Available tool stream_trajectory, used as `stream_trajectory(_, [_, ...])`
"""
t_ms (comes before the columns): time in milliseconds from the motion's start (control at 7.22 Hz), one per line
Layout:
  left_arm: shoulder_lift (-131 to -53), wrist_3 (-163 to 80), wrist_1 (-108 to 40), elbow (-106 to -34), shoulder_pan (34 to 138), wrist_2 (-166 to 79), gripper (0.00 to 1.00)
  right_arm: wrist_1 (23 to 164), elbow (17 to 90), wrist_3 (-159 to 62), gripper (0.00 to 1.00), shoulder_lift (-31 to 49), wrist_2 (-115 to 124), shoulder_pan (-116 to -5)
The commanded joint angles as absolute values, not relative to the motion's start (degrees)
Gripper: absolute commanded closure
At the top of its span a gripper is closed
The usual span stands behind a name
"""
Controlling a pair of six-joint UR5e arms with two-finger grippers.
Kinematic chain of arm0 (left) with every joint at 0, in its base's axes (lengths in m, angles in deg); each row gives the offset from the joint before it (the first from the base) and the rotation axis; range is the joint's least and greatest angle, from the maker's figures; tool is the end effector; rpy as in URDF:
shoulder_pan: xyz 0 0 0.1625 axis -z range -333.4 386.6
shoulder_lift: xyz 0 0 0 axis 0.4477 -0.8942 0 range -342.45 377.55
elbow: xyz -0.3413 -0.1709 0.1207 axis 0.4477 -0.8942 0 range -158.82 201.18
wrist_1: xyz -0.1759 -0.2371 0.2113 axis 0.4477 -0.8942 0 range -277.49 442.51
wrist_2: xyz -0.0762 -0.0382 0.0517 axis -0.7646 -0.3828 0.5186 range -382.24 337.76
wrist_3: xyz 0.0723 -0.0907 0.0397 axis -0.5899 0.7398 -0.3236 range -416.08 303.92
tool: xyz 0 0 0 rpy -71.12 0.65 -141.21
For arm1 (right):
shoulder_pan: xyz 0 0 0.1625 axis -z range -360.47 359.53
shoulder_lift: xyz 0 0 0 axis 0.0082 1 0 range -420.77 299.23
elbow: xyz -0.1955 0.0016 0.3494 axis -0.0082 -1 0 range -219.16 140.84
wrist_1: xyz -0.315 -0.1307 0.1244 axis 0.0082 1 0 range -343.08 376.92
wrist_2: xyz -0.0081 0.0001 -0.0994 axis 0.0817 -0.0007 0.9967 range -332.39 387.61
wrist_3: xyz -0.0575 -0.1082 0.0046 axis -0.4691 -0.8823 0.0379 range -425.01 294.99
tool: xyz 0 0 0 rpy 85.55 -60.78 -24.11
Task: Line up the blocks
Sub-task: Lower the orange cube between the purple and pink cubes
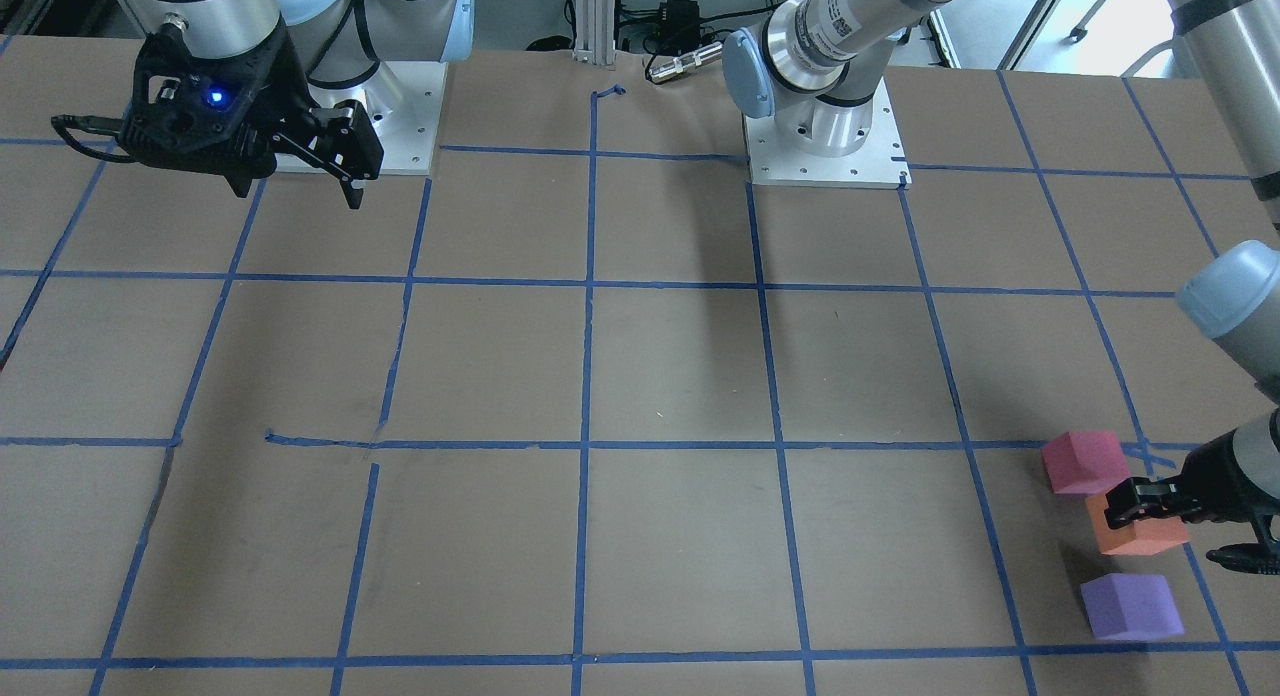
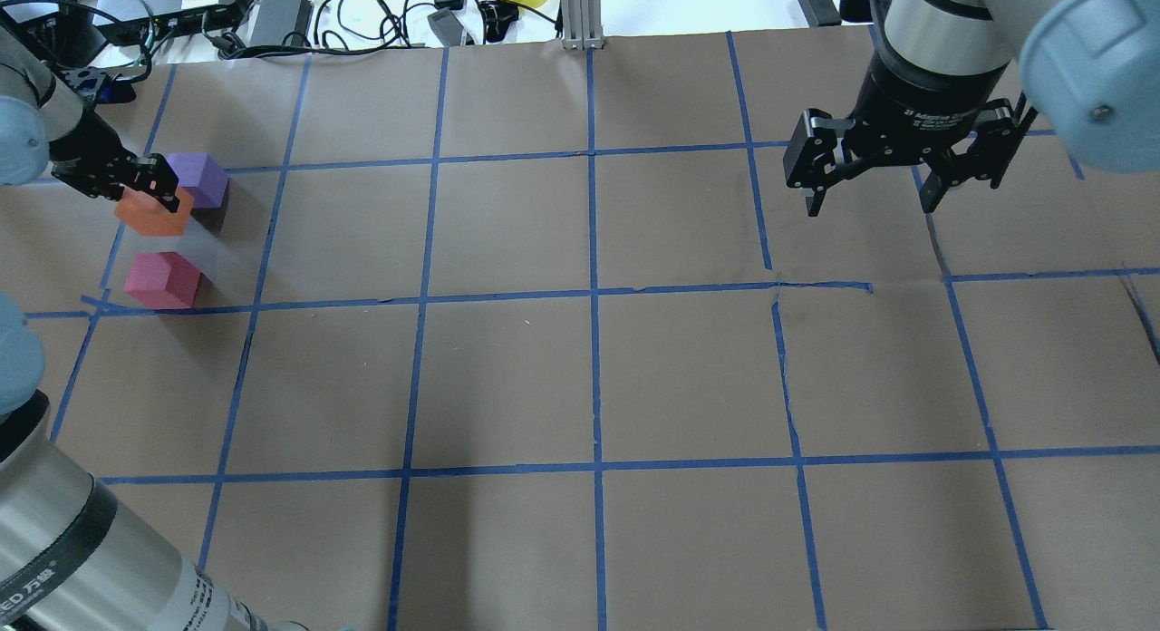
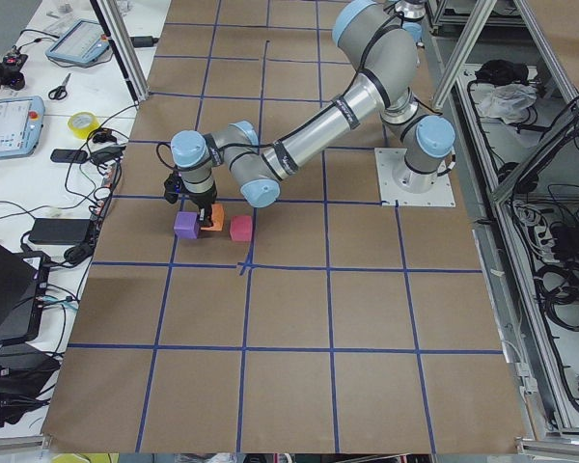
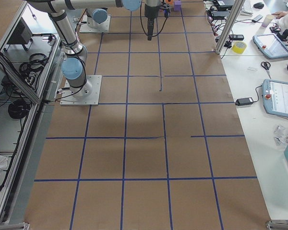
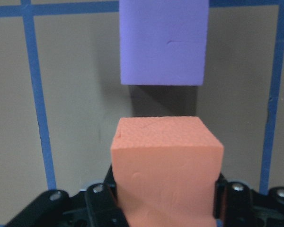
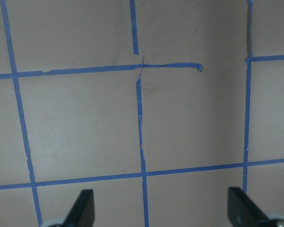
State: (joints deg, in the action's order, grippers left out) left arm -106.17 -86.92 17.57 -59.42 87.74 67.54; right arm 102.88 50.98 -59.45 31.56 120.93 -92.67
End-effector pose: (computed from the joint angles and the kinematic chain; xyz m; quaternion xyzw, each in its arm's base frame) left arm 0.1875 -0.6174 0.2351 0.0173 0.9998 -0.0066 0.0015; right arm 0.1420 -0.4117 0.4499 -0.0288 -0.9990 -0.0142 0.0300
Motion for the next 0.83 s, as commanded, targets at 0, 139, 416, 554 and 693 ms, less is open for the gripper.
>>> stream_trajectory(0, [-106.2, -87.89, 18.08, -59.16, 88.21, 67.58, 1.0, 102.88, 50.93, -60.08, 0.0, 31.87, 120.51, -92.49])
stream_trajectory(139, [-106.46, -87.81, 18.17, -59.15, 88.12, 67.85, 1.0, 102.97, 50.84, -60.17, 0.0, 31.87, 117.29, -92.4])
stream_trajectory(416, [-107.34, -86.49, 18.17, -59.24, 88.12, 68.2, 1.0, 103.76, 50.84, -60.26, 0.0, 31.87, 115.93, -92.49])
stream_trajectory(554, [-107.6, -85.71, 18.17, -59.24, 87.77, 67.59, 1.0, 103.85, 50.93, -60.26, 0.0, 31.78, 115.94, -92.4])
stream_trajectory(693, [-107.61, -85.61, 18.17, -59.85, 87.77, 67.76, 1.0, 104.02, 50.93, -60.35, 0.0, 31.78, 115.94, -92.4])
